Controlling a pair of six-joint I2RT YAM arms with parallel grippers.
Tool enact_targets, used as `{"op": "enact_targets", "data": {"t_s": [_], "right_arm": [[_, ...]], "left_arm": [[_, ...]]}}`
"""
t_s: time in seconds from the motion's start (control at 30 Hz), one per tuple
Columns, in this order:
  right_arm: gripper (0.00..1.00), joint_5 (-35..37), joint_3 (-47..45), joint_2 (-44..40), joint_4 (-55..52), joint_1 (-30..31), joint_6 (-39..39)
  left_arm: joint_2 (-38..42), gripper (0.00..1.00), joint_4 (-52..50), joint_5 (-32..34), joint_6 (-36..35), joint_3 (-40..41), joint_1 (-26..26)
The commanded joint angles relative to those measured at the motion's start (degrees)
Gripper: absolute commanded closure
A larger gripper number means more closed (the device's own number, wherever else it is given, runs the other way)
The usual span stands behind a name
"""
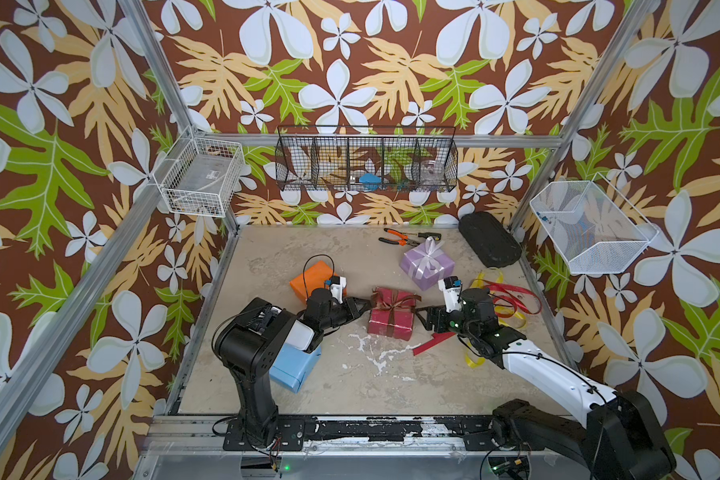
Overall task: Untie the ribbon bows on the gift boxes
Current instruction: Untie the ribbon from the gift box.
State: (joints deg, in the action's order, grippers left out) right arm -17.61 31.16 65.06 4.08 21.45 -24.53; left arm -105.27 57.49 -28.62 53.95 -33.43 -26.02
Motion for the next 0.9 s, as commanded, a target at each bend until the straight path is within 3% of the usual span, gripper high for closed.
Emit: {"op": "enact_targets", "data": {"t_s": [0.0,0.23,0.27,0.33,0.43,0.63,0.87], "right_arm": [[0.21,0.6,0.4,0.0,-0.2,0.0,0.7],[0.21,0.7,1.2,0.6,-0.3,0.1,0.9],[0.21,0.7,1.4,0.7,-0.3,0.1,0.9],[0.21,0.7,1.7,1.0,-0.4,0.0,1.0],[0.21,0.8,1.7,1.2,-0.3,0.0,1.1],[0.21,1.0,1.3,1.4,0.0,0.1,1.0],[0.21,1.0,1.0,0.7,-0.2,0.0,0.8]], "left_arm": [[-0.5,0.79,2.4,-1.0,0.3,-0.7,0.1],[-0.5,0.87,2.4,-1.6,-0.2,-1.1,0.1],[-0.6,0.82,2.3,-1.7,-0.2,-1.2,0.1],[-0.8,0.63,2.0,-1.6,0.0,-1.5,0.1],[-0.9,0.49,1.9,-1.9,0.3,-1.6,0.1],[-1.0,0.40,0.4,-1.5,-1.1,-1.1,0.1],[-2.7,0.41,-0.1,-1.6,-0.8,-4.3,0.1]]}}
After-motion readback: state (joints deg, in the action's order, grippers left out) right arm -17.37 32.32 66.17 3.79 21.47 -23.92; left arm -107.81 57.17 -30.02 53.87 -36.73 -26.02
